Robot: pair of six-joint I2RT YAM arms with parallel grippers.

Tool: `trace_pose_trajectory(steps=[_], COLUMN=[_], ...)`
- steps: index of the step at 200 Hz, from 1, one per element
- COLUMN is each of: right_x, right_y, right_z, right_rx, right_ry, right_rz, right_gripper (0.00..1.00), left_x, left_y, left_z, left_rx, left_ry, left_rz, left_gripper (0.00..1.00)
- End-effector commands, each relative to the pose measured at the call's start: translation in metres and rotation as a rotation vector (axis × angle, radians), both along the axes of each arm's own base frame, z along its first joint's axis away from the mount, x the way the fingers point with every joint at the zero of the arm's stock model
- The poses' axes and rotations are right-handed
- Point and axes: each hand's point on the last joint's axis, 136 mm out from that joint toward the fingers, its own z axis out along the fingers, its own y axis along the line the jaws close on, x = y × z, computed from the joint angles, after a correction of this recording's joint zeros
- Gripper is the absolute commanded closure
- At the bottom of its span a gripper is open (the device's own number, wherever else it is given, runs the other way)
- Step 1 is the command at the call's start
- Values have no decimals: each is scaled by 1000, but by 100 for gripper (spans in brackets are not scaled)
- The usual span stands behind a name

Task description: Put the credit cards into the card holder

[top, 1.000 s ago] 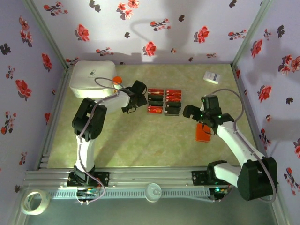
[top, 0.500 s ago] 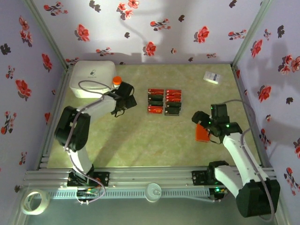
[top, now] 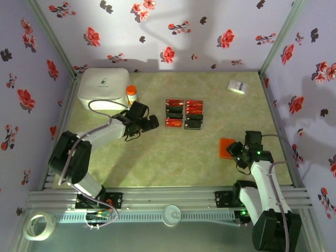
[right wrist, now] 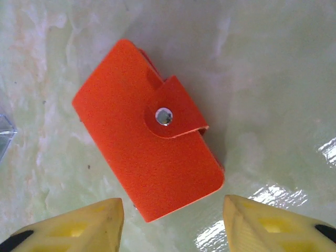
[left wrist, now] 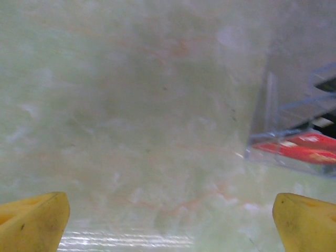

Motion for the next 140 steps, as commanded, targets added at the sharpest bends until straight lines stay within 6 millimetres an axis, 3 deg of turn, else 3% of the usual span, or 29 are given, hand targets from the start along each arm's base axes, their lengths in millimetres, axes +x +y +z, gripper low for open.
trace_pose_trajectory(steps=[1,101,140], right_x=[2,-10,-5], right_y=[0,-20,-19], right_z=[1,-16,-20], right_rx=[36,-56,-42], right_ry=[-7,59,35], right_rz=[-40,-112,-118], right_gripper=[49,56,60], left_x=[-5,-5,-3], left_y=[-12,-18,-24], left_z=[18,38,44], left_rx=[-66,-121,-131], left_ry=[-41,-81,-81], left_rz=[-18,-18,-23], left_gripper=[0,0,0])
